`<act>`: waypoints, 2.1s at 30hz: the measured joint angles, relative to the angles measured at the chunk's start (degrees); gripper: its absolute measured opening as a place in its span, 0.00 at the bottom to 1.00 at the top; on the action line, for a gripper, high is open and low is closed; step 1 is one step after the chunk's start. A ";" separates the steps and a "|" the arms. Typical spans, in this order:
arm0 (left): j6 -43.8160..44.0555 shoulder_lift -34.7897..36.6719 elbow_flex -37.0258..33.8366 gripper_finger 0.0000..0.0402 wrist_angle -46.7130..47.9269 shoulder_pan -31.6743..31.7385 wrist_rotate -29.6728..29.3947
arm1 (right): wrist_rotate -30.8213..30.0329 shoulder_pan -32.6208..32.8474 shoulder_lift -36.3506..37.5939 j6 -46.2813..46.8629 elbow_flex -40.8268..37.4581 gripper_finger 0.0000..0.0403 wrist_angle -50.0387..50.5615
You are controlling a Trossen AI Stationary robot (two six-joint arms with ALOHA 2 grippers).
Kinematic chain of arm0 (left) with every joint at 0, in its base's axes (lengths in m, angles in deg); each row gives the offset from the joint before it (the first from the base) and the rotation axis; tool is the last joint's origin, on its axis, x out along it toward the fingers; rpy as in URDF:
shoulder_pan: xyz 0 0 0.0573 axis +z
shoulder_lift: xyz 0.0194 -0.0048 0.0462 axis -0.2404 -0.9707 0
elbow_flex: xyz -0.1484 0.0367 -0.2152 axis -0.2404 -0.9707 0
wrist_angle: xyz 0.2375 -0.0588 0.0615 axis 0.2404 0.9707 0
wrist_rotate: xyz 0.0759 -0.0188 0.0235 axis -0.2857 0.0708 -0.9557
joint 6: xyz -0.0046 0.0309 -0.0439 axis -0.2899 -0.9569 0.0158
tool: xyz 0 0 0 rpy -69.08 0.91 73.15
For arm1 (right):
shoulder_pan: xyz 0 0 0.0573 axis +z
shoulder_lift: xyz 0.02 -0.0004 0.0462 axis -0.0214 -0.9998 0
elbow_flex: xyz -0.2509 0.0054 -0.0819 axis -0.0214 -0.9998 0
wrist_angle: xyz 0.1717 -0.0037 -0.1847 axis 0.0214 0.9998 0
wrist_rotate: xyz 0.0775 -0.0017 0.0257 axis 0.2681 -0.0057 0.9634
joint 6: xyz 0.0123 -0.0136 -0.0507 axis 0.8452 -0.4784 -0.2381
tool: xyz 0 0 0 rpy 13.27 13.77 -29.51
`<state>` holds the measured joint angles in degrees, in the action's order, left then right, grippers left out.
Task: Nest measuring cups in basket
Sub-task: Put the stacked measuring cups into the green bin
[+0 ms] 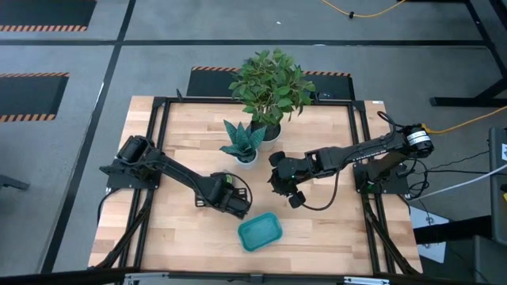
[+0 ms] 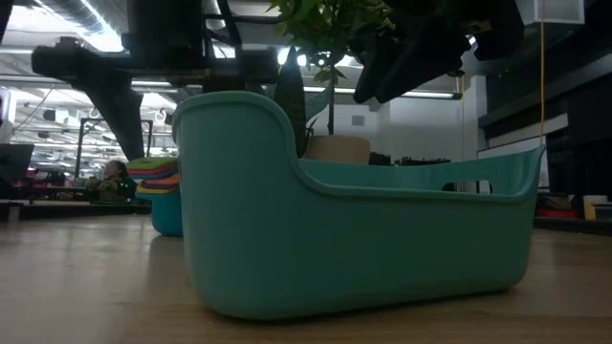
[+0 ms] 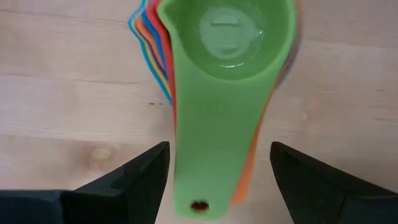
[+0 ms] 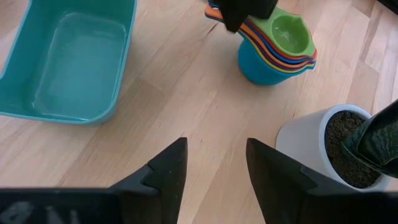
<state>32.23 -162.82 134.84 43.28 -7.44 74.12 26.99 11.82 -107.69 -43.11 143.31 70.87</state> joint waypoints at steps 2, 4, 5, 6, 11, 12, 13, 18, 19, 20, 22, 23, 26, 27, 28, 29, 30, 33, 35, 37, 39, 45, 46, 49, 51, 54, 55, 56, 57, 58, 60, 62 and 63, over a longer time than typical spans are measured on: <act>0.01 -1.12 -0.15 0.68 0.31 -0.02 0.36 | -0.01 -0.02 0.00 0.00 0.00 0.42 0.00; -0.01 -2.30 -0.13 0.68 -0.17 0.02 0.53 | 0.01 0.00 0.00 0.00 -0.02 0.42 0.00; -0.03 -2.98 -0.13 0.68 -0.23 0.07 0.59 | 0.01 -0.02 0.00 0.00 -0.02 0.42 0.04; -0.21 -3.61 -0.13 0.68 -0.39 0.09 0.70 | 0.01 -0.01 0.00 0.00 -0.02 0.42 0.07; -1.11 -5.38 -0.13 0.68 -0.20 0.28 0.67 | 0.01 0.00 0.00 0.00 -0.02 0.42 0.09; -1.86 -5.51 -0.13 0.68 -0.20 0.39 0.68 | 0.01 -0.02 0.00 0.00 -0.02 0.42 0.09; -2.36 -5.60 -0.13 0.68 -0.19 0.45 0.73 | 0.01 0.00 0.00 0.00 -0.02 0.42 0.11; -4.83 -5.59 -0.13 0.68 -0.22 0.46 0.71 | 0.01 0.00 0.00 0.00 -0.02 0.42 0.11; -4.85 -5.59 -0.13 0.68 -0.22 0.46 0.71 | 0.01 0.00 0.00 0.00 -0.02 0.42 0.11; -5.01 -5.59 -0.13 0.68 -0.22 0.46 0.71 | 0.01 0.00 0.00 -0.02 -0.02 0.42 0.11; -6.22 -5.59 -0.13 0.68 -0.21 0.46 0.65 | 0.01 0.00 0.00 0.00 -0.02 0.42 0.09; -7.57 -5.59 -0.13 0.68 -0.22 0.46 0.46 | 0.01 -0.01 0.00 -0.02 -0.02 0.42 0.09; -12.64 -5.59 -0.13 0.68 -0.22 0.55 0.29 | 0.01 -0.01 0.00 -0.03 -0.02 0.42 0.09; -13.95 -5.59 -0.13 0.68 -0.20 0.59 0.31 | 0.01 0.00 0.00 -0.07 -0.02 0.42 0.07; -14.91 -5.59 -0.13 0.68 -0.22 0.62 0.29 | 0.01 -0.01 0.00 -0.07 -0.02 0.42 0.07; -15.40 -5.59 -0.13 0.68 -0.22 0.62 0.27 | 0.01 0.00 0.00 -0.07 -0.02 0.42 0.07; -15.50 -5.59 -0.13 0.68 -0.22 0.62 0.27 | 0.01 0.00 0.00 -0.09 -0.02 0.42 0.07; -15.51 -5.59 -0.13 0.68 -0.22 0.62 0.29 | 0.01 -0.01 0.00 -0.10 -0.02 0.42 0.07; -15.52 -5.59 -0.13 0.68 -0.21 0.62 0.28 | 0.01 -0.02 0.00 -0.11 -0.02 0.42 0.04; -15.54 -5.59 -0.13 0.68 -0.20 0.62 0.35 | 0.01 -0.02 0.00 -0.13 -0.02 0.42 0.04; -15.56 -5.59 -0.13 0.68 -0.20 0.62 0.81 | 0.01 -0.01 0.00 -0.15 -0.02 0.42 0.02; -15.55 -5.59 -0.13 0.68 -0.27 0.33 -0.30 | 0.01 -0.02 0.00 -0.17 -0.02 0.42 0.02; -15.52 -5.59 -0.13 0.68 -0.34 0.33 -0.46 | 0.01 -0.02 0.00 -0.14 -0.02 0.42 0.02; -15.56 -5.59 -0.13 0.68 -0.42 0.35 -0.60 | 0.01 -0.02 0.00 -0.09 -0.02 0.42 0.02; -15.48 -5.59 -0.13 0.67 -0.42 0.35 -0.54 | 0.01 0.00 0.00 -0.09 -0.02 0.42 0.02; -15.21 -5.59 -0.13 0.67 -0.42 0.35 0.35 | 0.01 -0.01 0.00 -0.08 -0.02 0.42 0.28; -15.14 -5.59 -0.13 0.66 -0.42 0.33 0.36 | 0.01 0.00 0.00 -0.07 -0.02 0.42 0.68; -15.08 -5.58 -0.13 0.65 -0.42 0.33 0.40 | 0.01 0.00 0.00 -0.07 -0.02 0.42 1.28; -15.06 -5.57 -0.13 0.64 -0.42 0.35 0.40 | 0.01 -0.01 0.16 -0.07 -0.02 0.42 2.19; -15.06 -5.57 -0.13 0.62 -0.42 0.35 0.40 | 0.01 0.00 0.39 -0.04 -0.02 0.42 3.34; -15.06 -5.57 -0.13 0.58 -0.42 0.35 0.38 | 0.01 0.00 1.34 0.51 -0.02 0.42 5.41; -15.04 -5.57 -0.13 0.54 -0.44 0.34 0.39 | 0.01 -0.02 2.47 1.40 -0.02 0.42 7.79; -15.06 -5.57 -0.13 0.52 -0.44 0.33 0.38 | 0.01 0.00 3.04 1.47 -0.02 0.42 9.30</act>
<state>17.17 -168.39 134.71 42.85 -7.11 74.50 27.00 11.82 -104.65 -41.64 143.28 80.16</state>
